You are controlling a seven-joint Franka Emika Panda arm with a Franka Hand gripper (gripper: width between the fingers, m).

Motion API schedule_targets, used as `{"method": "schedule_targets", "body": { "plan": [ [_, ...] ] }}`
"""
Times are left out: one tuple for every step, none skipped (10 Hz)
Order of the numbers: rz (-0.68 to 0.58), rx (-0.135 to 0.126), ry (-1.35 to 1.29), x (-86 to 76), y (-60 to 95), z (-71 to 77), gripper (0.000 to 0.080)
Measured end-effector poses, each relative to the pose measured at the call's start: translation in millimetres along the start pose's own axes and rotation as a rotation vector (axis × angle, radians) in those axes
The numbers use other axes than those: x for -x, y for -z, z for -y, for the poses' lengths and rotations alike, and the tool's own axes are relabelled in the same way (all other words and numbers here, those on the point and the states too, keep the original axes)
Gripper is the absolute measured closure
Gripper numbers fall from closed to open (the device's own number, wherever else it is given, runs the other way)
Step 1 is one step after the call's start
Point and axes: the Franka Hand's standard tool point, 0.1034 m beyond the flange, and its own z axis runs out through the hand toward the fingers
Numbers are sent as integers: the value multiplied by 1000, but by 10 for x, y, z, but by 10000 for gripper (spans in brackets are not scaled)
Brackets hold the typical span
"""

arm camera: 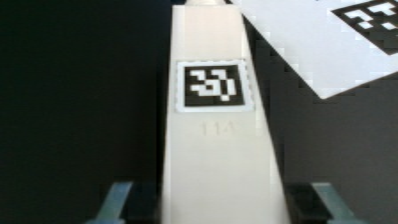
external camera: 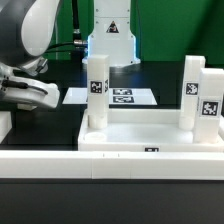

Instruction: Assemble desk

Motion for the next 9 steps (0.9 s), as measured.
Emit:
{"method": "schedule_targets", "body": {
  "plan": [
    [-8,0,1,52,92,20,510],
    [-12,13,3,152,237,54,510],
    [-13,21,4,263,373,108,510],
    [-12,21,-5,375,512,202,509],
    [-32,34,-12,462,648,321,509],
    [-44,46,-19,496,695,391,509],
    [-54,48,-18,467,695,380,509],
    [-85,52,-17,424,722,372,509],
    [-86,51,-17,426,722,371,509]
  ]
}}
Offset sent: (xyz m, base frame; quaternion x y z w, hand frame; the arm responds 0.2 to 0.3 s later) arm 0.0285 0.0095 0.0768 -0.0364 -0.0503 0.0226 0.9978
